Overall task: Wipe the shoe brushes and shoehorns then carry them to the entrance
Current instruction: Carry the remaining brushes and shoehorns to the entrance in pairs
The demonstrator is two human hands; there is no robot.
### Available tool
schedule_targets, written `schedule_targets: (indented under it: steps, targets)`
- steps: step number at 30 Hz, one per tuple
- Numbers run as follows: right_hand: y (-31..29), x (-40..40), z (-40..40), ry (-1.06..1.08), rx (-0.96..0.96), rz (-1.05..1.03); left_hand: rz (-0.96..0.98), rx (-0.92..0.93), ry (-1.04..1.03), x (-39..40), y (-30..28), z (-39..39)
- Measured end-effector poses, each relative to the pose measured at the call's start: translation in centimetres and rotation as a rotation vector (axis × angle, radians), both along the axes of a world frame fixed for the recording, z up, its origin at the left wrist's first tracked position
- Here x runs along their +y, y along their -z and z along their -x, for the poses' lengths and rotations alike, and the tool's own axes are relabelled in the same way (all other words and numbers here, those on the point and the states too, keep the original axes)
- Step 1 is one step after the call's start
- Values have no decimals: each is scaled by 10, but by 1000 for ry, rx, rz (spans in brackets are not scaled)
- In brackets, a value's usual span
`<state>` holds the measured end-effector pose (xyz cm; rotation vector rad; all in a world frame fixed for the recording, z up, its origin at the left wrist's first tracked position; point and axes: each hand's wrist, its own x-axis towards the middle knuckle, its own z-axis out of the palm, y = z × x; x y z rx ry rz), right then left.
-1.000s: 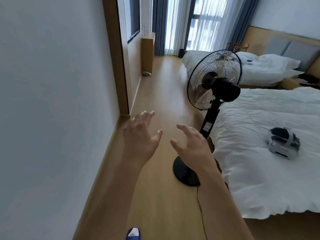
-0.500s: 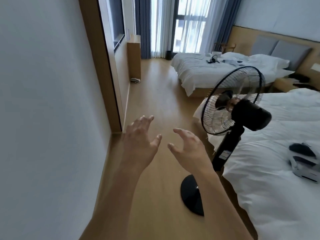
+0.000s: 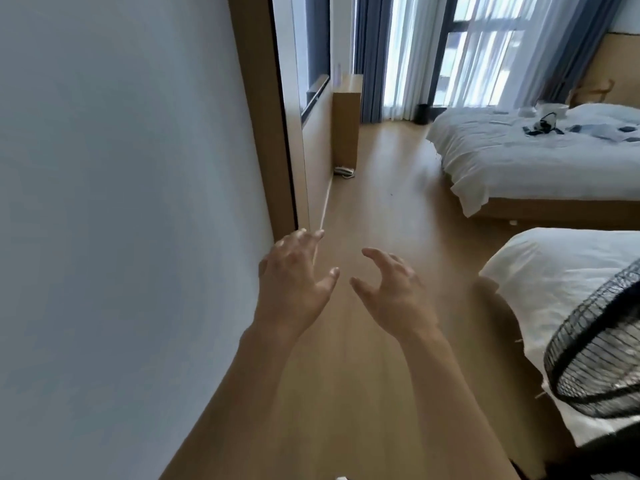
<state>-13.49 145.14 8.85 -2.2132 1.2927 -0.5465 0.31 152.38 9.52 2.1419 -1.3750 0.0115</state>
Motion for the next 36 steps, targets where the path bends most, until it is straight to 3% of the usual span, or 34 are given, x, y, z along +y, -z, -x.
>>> schedule_targets:
  steps: [11, 36]
  targets:
    - [-5, -188, -46, 69, -21, 9, 7, 42, 99, -206, -6, -44]
    - [-1, -604, -77, 720, 5, 22, 23, 107, 691, -715, 1, -93]
